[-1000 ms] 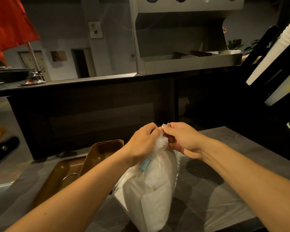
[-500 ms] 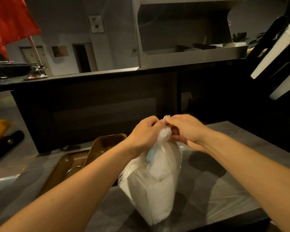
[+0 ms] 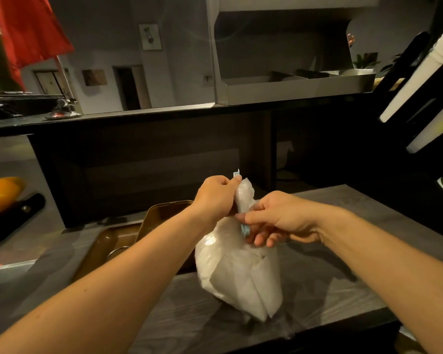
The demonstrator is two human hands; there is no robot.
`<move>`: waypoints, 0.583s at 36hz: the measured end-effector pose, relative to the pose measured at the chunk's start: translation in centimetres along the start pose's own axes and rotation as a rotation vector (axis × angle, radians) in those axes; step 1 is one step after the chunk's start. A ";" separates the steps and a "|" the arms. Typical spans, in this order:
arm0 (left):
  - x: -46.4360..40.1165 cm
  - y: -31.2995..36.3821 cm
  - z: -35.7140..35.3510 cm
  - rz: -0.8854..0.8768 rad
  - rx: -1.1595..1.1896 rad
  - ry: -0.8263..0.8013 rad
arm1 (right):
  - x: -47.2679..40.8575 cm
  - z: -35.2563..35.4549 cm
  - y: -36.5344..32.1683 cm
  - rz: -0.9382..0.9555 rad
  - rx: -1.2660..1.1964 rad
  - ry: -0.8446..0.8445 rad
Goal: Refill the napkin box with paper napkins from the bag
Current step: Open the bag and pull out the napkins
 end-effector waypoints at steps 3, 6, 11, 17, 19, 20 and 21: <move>0.4 0.2 0.6 -0.044 -0.087 0.025 | -0.4 -0.1 0.0 0.017 -0.060 0.046; 0.7 0.3 0.9 -0.051 -0.143 -0.026 | -0.7 -0.1 0.1 0.035 -0.054 0.066; 0.5 0.1 1.1 -0.019 -0.048 -0.035 | -0.4 -0.2 0.0 0.007 0.081 -0.079; 0.3 0.1 0.6 -0.024 0.018 -0.091 | -1.3 2.8 -0.7 -0.037 0.211 0.000; 0.4 0.1 0.5 -0.048 0.023 -0.099 | -2.3 3.8 -1.2 0.002 0.054 0.200; 0.4 0.1 0.4 -0.055 0.027 -0.103 | -2.8 3.9 -1.5 0.041 -0.007 0.271; 0.4 0.2 0.4 -0.060 0.032 -0.108 | -3.3 3.7 -1.7 0.085 -0.021 0.314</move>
Point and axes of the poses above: each hand's wrist, its own x-axis away from the middle knuckle, its own z-axis out of the back of the hand, y = z × x, the point moved 4 cm from there along -x, towards the middle knuckle, and after that the axes turned 9 degrees about y, right-handed, at the moved point
